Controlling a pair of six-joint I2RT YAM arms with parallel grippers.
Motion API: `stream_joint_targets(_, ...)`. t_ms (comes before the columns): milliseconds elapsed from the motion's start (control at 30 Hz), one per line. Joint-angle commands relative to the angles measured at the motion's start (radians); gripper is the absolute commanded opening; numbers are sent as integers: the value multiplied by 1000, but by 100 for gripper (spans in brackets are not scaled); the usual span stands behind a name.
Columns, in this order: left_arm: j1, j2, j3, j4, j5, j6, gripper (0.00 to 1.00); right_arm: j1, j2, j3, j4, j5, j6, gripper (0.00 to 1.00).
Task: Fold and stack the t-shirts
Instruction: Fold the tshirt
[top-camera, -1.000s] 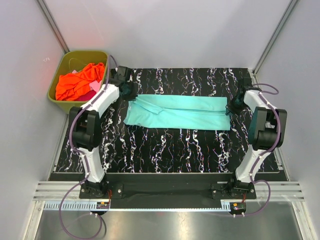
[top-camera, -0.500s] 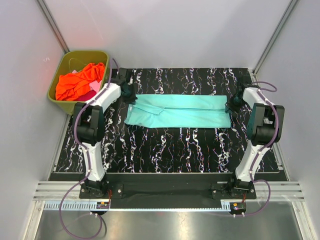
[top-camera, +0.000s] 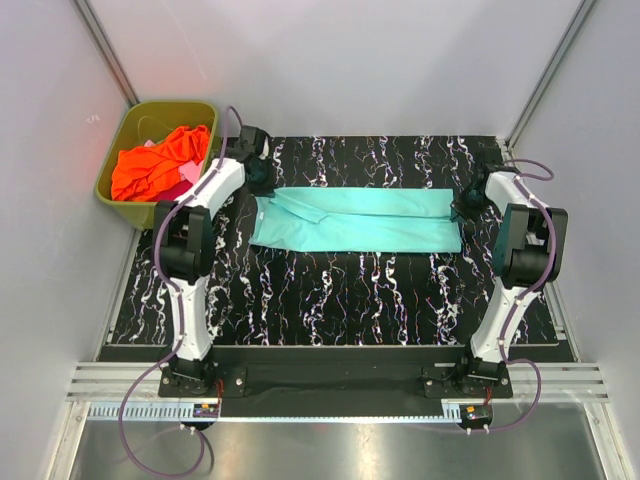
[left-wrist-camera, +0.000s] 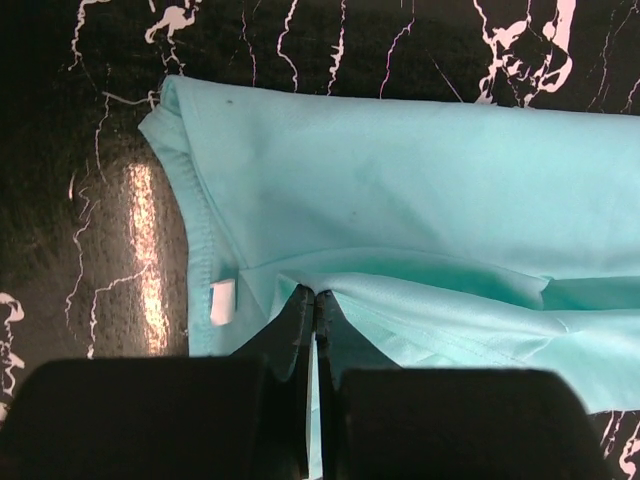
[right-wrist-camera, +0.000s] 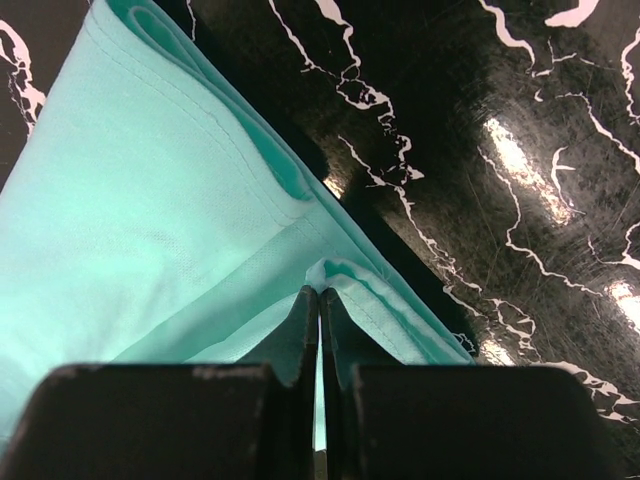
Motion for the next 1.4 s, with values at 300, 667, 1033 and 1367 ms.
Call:
stream_joint_targets(300, 8, 43, 134, -1, -30, 44, 22, 2, -2, 78, -22, 11, -20, 18)
stream_joint_targets(667, -30, -273, -115, -29, -7, 30, 50, 86, -156, -63, -27, -71, 5, 29)
stream_joint_targets(1033, -108, -358, -482, 143, 125, -119, 40, 111, -78, -202, 59, -48, -28, 26)
stream_joint_targets(1367, -95, -229, -479, 99, -189, -145, 42, 98, -87, -242, 59, 57, -66, 26)
